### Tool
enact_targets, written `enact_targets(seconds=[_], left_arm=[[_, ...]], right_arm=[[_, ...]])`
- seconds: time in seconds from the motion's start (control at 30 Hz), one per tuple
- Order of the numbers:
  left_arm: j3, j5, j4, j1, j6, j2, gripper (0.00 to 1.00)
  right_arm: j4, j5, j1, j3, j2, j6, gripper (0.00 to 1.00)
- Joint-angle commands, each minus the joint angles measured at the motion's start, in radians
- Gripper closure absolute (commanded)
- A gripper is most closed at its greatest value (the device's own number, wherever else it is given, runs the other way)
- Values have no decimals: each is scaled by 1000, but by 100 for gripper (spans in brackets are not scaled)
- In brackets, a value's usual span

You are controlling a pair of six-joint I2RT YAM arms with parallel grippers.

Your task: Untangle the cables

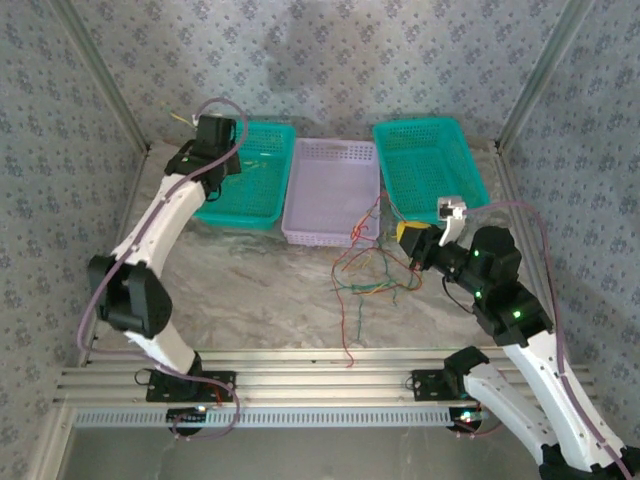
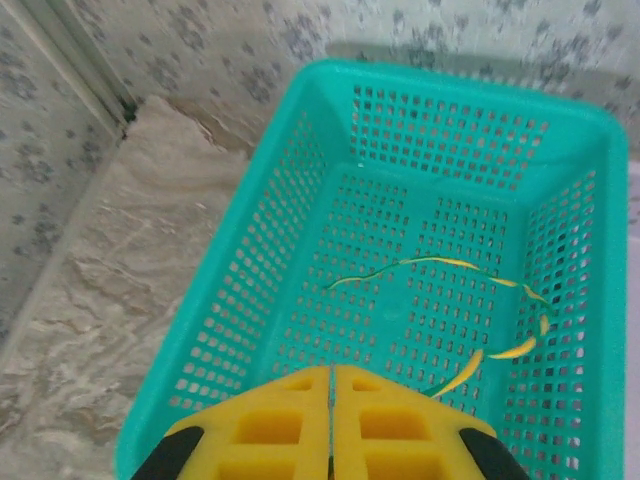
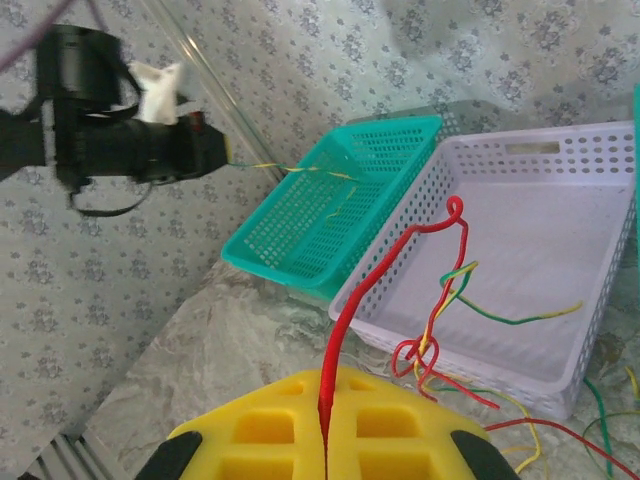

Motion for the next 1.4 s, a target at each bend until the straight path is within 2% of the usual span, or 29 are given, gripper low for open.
enact_targets(seconds=[0.0,0.2,0.37,0.5,0.6,0.7,0.8,0.97,1.1,1.2,1.37], left_arm=[[60,5,-61,-17,-25,89,100],[103,-4,-97,-19,-68,231,100],[90,74,-87,6,-129,270,100],[83,137,-83,26,-143,302,85],[67,174,-68,29,-141,305,65],[75,196,-78,29,-139,302,52],[91,211,-89,30,-126,290,45],[139,288,-116,34,-109,267,42],[217,265,-201,35,-93,320,44],[265,241,-250,44,-94,379,55],[323,241,-303,50,-89,454,52]], right_arm=[[5,9,19,-1,-9,7,100],[-9,23,44,-2,-11,0,100],[-20,30,62,-4,-15,-11,100],[-18,35,70,-9,-16,-14,100],[-16,41,79,-13,-16,-14,100],[-11,48,85,-15,-14,-13,100],[-6,50,93,-14,-10,-11,100],[-7,62,107,-13,-9,-11,100],[0,71,121,-18,-6,-9,100],[-4,80,133,-17,-6,-9,100],[-15,91,146,-14,-9,-15,100]])
